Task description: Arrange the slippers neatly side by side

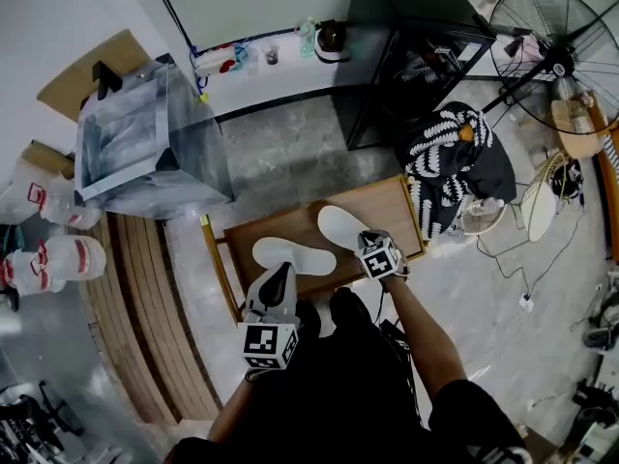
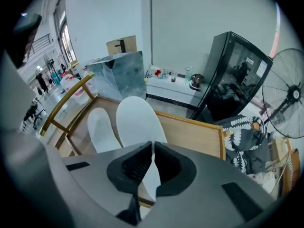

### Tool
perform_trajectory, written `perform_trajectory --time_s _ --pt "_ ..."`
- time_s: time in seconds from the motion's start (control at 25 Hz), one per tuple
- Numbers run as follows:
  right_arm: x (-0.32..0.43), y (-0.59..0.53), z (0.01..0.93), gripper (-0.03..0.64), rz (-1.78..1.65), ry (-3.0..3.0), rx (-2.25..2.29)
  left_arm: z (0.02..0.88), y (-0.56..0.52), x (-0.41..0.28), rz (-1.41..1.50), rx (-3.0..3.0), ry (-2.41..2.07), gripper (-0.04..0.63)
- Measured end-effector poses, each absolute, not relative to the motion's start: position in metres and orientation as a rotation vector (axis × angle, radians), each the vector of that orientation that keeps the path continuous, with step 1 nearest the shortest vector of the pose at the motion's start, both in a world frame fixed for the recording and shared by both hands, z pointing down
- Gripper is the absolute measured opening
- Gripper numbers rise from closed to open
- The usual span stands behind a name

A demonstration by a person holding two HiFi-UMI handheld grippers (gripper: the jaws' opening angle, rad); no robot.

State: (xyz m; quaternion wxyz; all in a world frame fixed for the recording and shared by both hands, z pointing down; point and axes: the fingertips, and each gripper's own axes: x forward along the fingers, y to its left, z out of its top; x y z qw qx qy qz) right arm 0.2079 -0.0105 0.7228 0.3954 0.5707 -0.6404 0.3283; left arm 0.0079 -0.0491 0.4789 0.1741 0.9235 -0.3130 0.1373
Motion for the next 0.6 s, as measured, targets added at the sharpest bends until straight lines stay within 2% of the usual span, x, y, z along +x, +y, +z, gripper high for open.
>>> perform_trajectory --time_s 0.6 --pt "0.276 0.025 0.745 0.025 1.198 -1.521 1.704 0.486 -0.038 0.075 0.464 2.66 -0.761 0.017"
